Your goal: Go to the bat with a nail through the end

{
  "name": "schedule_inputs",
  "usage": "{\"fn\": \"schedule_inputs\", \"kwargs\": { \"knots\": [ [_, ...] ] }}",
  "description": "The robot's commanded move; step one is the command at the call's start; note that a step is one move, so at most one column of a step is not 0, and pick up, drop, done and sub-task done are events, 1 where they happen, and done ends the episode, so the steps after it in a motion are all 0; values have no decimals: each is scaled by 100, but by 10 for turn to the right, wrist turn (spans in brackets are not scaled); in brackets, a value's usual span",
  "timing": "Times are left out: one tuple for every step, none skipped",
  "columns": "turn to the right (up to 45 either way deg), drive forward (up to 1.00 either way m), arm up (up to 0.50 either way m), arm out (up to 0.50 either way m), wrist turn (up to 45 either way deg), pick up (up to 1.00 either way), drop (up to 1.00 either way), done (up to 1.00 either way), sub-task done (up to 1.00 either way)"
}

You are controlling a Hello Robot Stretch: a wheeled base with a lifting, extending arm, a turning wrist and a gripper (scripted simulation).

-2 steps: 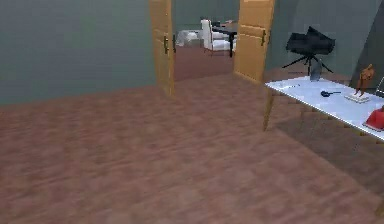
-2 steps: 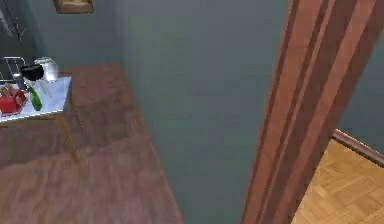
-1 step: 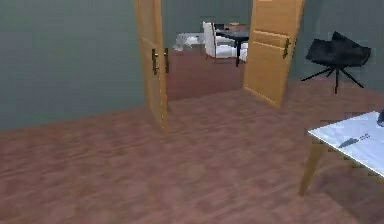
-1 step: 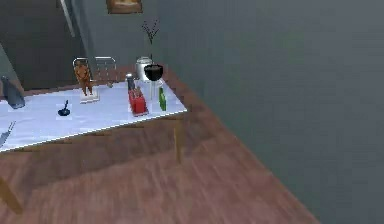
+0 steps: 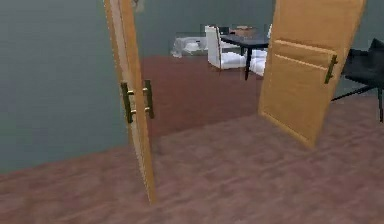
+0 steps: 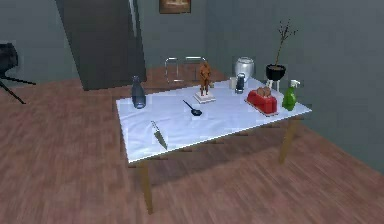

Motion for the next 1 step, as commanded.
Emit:
{"fn": "schedule_inputs", "kwargs": {
  "knots": [
    [30,0,0,0,0,0,0,0,0]
  ]
}}
